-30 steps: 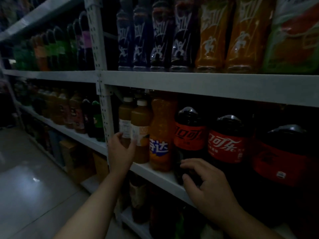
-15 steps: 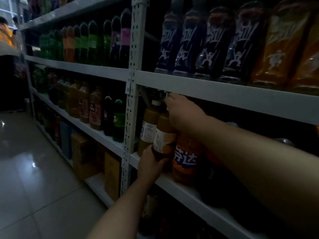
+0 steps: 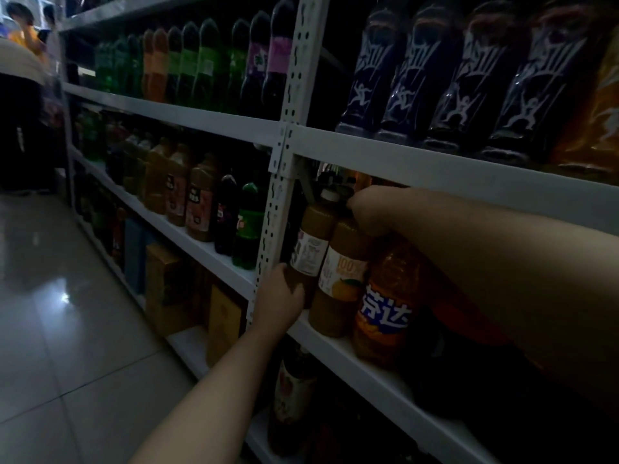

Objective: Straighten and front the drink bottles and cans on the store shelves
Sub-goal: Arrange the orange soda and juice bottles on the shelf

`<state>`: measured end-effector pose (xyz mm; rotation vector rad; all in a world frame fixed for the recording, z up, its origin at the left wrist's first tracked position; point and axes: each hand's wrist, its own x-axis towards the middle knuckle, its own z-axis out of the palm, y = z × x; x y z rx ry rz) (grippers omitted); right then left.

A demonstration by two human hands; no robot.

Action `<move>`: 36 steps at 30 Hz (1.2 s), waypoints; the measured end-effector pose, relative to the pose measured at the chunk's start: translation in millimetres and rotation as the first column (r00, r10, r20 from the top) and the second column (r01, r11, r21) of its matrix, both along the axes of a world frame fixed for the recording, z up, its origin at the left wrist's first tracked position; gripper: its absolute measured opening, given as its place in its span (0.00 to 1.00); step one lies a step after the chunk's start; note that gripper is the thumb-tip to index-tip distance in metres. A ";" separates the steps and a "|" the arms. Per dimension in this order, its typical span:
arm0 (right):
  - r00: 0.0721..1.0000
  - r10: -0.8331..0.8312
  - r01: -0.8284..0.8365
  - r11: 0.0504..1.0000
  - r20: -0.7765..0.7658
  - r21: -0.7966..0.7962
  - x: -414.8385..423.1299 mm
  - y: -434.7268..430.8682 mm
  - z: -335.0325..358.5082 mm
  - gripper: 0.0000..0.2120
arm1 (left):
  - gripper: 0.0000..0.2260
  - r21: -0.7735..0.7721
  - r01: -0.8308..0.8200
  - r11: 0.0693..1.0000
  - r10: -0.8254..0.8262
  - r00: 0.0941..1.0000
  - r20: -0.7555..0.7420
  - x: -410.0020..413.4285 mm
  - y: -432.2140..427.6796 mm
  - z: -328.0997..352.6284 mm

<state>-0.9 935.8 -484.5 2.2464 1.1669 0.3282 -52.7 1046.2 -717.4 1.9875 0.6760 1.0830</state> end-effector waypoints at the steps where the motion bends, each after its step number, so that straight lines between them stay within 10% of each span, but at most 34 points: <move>1: 1.000 -0.004 0.005 1.000 0.018 -0.012 -0.4 0.0 0.0 0.17 | 0.16 -0.047 0.014 0.999 -0.014 1.000 0.000 4.6 -1.8 1.2; 8: 0.997 0.034 -0.034 0.999 0.069 -0.008 -0.4 0.9 -1.9 0.15 | 0.29 -0.354 0.279 0.893 -0.226 0.956 0.185 31.0 3.5 4.1; 20: 0.996 0.066 -0.068 0.997 0.058 0.038 9.8 6.7 -1.8 0.14 | 0.24 -0.158 -0.001 0.987 0.011 0.998 0.063 22.0 12.6 -19.0; 27: 0.999 -0.028 0.027 0.999 -0.038 -0.019 9.2 7.8 -1.1 0.15 | 0.28 -0.193 0.348 0.917 -0.335 0.937 0.099 22.8 21.5 -8.1; 36: 0.999 -0.036 0.038 0.997 -0.036 0.062 6.0 1.6 -1.2 0.12 | 0.31 -0.038 -0.018 0.999 0.017 1.000 -0.014 25.5 16.6 -25.4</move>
